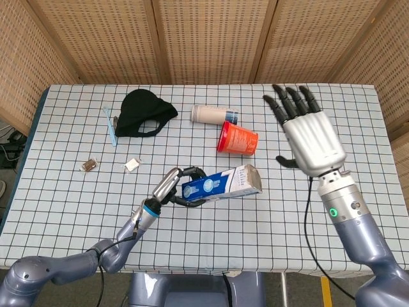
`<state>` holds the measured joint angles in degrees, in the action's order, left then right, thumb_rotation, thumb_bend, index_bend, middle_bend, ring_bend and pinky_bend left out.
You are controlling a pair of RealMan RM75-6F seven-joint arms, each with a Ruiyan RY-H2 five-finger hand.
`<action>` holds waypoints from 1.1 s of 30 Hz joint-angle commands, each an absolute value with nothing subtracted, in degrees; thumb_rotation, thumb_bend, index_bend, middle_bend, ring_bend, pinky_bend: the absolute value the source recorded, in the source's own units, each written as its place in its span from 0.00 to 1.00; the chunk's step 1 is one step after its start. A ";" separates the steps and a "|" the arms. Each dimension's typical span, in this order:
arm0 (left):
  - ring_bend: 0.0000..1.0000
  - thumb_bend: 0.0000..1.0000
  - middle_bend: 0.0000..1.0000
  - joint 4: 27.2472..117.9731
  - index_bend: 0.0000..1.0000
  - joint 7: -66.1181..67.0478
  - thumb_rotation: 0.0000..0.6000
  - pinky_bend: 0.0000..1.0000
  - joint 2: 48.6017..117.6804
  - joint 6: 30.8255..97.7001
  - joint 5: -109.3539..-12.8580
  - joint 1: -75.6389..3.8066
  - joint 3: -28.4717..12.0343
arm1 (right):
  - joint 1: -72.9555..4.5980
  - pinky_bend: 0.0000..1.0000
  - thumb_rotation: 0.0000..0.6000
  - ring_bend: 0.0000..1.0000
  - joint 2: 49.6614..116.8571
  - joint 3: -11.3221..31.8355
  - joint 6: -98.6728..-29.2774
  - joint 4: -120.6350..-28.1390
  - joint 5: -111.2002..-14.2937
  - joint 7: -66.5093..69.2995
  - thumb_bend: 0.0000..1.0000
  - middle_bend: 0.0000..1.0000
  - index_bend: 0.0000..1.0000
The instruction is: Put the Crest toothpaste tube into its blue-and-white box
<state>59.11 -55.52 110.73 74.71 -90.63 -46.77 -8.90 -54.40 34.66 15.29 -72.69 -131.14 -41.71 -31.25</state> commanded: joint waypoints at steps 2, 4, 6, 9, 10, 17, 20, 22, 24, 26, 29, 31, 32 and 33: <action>0.51 0.36 0.49 60.43 0.66 -58.99 1.00 0.52 110.63 77.21 -90.04 -45.65 -10.25 | -49.57 0.00 1.00 0.05 37.51 14.41 -78.13 -123.51 -44.73 -32.36 0.23 0.03 0.03; 0.51 0.36 0.49 60.98 0.66 -59.45 1.00 0.52 110.33 77.65 -89.95 -45.46 -10.57 | -48.56 0.00 1.00 0.05 38.84 14.39 -79.57 -120.85 -44.63 -32.64 0.23 0.04 0.05; 0.51 0.36 0.49 61.63 0.65 -59.65 1.00 0.52 109.64 77.77 -90.01 -45.24 -10.54 | -47.44 0.00 1.00 0.05 40.19 14.51 -79.71 -118.19 -43.29 -31.86 0.23 0.05 0.06; 0.51 0.36 0.49 62.43 0.65 -59.16 1.00 0.52 108.34 77.87 -90.40 -44.98 -10.25 | -45.94 0.00 1.00 0.05 40.88 14.73 -76.75 -115.59 -41.46 -28.64 0.22 0.05 0.06; 0.51 0.36 0.49 62.62 0.65 -58.83 1.00 0.52 107.70 77.83 -90.59 -44.87 -10.04 | -45.21 0.00 1.00 0.05 40.99 14.54 -74.90 -114.82 -41.01 -27.01 0.20 0.05 0.06; 0.51 0.36 0.49 63.17 0.64 -55.21 1.00 0.52 101.52 76.57 -92.92 -44.34 -7.25 | -39.90 0.00 1.00 0.05 43.87 11.24 -66.70 -107.68 -50.50 -16.14 0.00 0.06 0.09; 0.51 0.36 0.49 63.32 0.64 -53.71 1.00 0.52 99.05 76.63 -93.53 -43.64 -6.15 | -37.58 0.00 1.00 0.05 47.04 8.86 -66.67 -103.34 -57.36 -13.21 0.00 0.07 0.11; 0.51 0.36 0.49 63.77 0.64 -52.96 1.00 0.52 97.03 76.25 -93.99 -43.19 -5.11 | -35.85 0.00 1.00 0.05 49.73 7.23 -67.54 -99.69 -62.21 -11.04 0.00 0.08 0.11; 0.51 0.36 0.49 63.91 0.64 -51.97 1.00 0.52 95.32 75.71 -94.47 -42.80 -3.98 | -34.56 0.00 1.00 0.05 51.81 5.94 -68.10 -96.99 -65.29 -9.62 0.00 0.08 0.11; 0.51 0.36 0.49 63.89 0.64 -50.91 1.00 0.52 93.67 75.04 -94.97 -42.42 -2.75 | -33.36 0.00 1.00 0.05 53.64 4.89 -68.52 -94.77 -67.59 -8.16 0.00 0.08 0.12; 0.51 0.36 0.49 61.81 0.64 -46.67 1.00 0.52 90.58 72.44 -95.42 -41.38 0.22 | -30.68 0.00 1.00 0.05 57.52 2.28 -68.95 -90.46 -71.16 -5.77 0.00 0.08 0.12; 0.51 0.37 0.49 61.10 0.64 -45.94 1.00 0.52 90.07 71.40 -95.04 -40.79 1.08 | -29.30 0.00 1.00 0.05 60.01 1.21 -70.00 -87.10 -73.49 -5.28 0.00 0.08 0.12; 0.51 0.37 0.49 60.73 0.65 -45.79 1.00 0.52 90.11 71.07 -94.91 -40.64 1.30 | -28.99 0.00 1.00 0.05 60.58 0.90 -70.15 -86.25 -74.10 -5.26 0.00 0.08 0.12; 0.51 0.37 0.49 60.24 0.65 -45.67 1.00 0.52 90.24 70.76 -94.83 -40.49 1.54 | -28.61 0.00 1.00 0.05 61.26 0.63 -70.42 -85.19 -74.88 -5.17 0.00 0.08 0.12</action>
<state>60.95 -46.15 90.20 71.42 -94.95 -40.99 0.99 -30.25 59.13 2.08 -69.49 -87.61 -72.71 -5.79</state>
